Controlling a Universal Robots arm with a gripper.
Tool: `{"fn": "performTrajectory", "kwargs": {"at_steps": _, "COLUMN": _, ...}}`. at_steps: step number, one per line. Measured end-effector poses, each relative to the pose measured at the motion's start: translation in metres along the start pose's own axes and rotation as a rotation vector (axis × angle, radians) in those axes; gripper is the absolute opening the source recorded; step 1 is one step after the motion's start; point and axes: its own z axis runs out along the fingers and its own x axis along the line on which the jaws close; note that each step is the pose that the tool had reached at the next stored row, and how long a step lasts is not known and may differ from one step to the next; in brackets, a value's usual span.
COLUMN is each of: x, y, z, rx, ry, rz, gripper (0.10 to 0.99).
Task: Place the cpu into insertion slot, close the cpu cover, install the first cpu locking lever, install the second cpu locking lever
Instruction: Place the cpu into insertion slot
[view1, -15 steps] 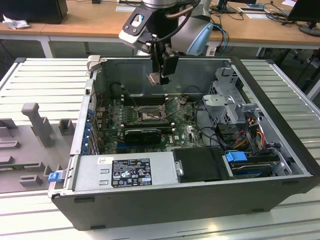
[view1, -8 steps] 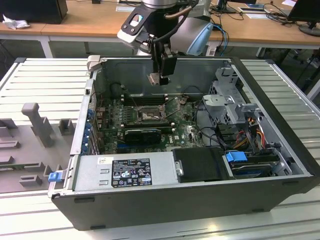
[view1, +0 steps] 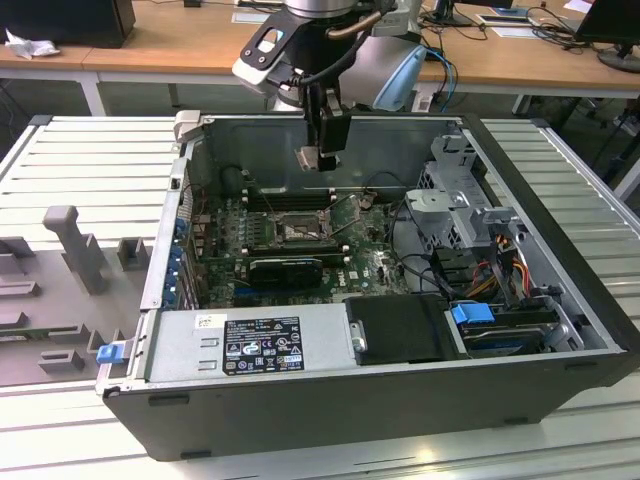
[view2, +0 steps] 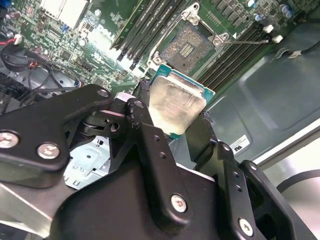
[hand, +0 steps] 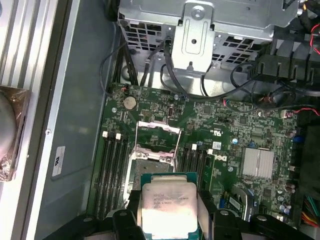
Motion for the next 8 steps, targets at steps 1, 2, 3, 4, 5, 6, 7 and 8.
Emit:
{"fn": "performTrajectory", "kwargs": {"at_steps": 1, "x": 0.0, "y": 0.0, "z": 0.0001, "rx": 0.0, "ry": -0.0004, "rz": 0.005, "gripper": 0.533}}
{"fn": "performTrajectory", "kwargs": {"at_steps": 2, "x": 0.0, "y": 0.0, "z": 0.0001, "rx": 0.0, "ry": -0.0009, "rz": 0.011, "gripper": 0.533}}
{"fn": "performTrajectory", "kwargs": {"at_steps": 3, "x": 0.0, "y": 0.0, "z": 0.0002, "rx": 0.0, "ry": -0.0015, "rz": 0.017, "gripper": 0.533}}
{"fn": "performTrajectory", "kwargs": {"at_steps": 4, "x": 0.0, "y": 0.0, "z": 0.0003, "rx": -0.001, "ry": -0.0022, "rz": 0.026, "gripper": 0.533}}
{"fn": "performTrajectory", "kwargs": {"at_steps": 5, "x": 0.0, "y": 0.0, "z": 0.0005, "rx": -0.001, "ry": -0.0034, "rz": 0.04, "gripper": 0.533}}
{"fn": "performTrajectory", "kwargs": {"at_steps": 6, "x": 0.0, "y": 0.0, "z": 0.0006, "rx": -0.001, "ry": -0.0043, "rz": 0.05, "gripper": 0.533}}
{"fn": "performTrajectory", "kwargs": {"at_steps": 7, "x": 0.0, "y": -0.0001, "z": 0.0006, "rx": -0.001, "ry": -0.005, "rz": 0.057, "gripper": 0.533}}
{"fn": "performTrajectory", "kwargs": {"at_steps": 8, "x": 0.0, "y": -0.0001, "z": 0.0007, "rx": -0.001, "ry": -0.0056, "rz": 0.065, "gripper": 0.533}}
